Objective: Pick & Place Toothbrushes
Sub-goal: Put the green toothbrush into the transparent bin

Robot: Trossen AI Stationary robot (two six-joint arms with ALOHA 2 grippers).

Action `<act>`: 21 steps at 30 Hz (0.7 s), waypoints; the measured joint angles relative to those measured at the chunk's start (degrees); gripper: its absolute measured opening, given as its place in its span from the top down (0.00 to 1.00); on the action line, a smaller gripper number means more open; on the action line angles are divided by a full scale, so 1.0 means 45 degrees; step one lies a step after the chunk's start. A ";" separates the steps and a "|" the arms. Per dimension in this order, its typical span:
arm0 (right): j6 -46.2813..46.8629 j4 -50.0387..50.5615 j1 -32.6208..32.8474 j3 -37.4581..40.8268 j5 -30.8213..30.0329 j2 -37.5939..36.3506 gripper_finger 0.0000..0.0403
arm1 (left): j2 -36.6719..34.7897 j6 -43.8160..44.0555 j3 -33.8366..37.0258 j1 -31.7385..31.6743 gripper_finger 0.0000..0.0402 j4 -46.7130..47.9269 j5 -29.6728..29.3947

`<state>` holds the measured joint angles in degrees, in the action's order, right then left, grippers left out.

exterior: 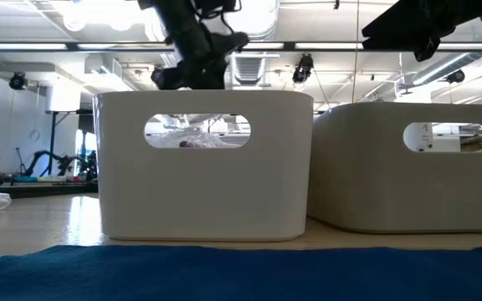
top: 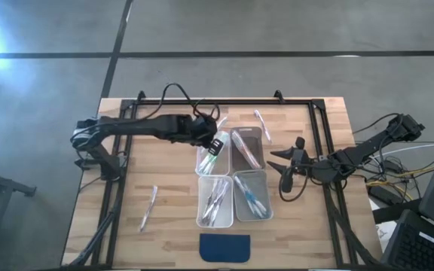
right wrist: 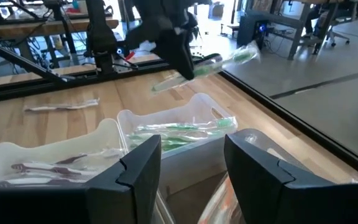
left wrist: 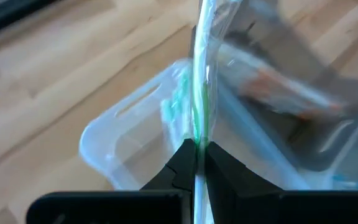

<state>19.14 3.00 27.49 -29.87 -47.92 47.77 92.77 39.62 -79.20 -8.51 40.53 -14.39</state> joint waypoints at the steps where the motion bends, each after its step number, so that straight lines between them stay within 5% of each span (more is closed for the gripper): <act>1: 0.0000 -0.0009 0.0000 0.0005 0.0002 0.0000 0.58 | 0.0000 0.0163 0.0220 0.0002 0.95 0.0033 0.0000; 21: 0.0087 -0.0017 0.0000 0.0039 0.0010 0.0000 0.50 | -0.0005 0.2103 0.2726 0.0039 0.95 -0.2223 0.1047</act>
<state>19.53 2.92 27.49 -29.69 -47.88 47.77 92.75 49.08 -66.93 -8.34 30.53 -9.68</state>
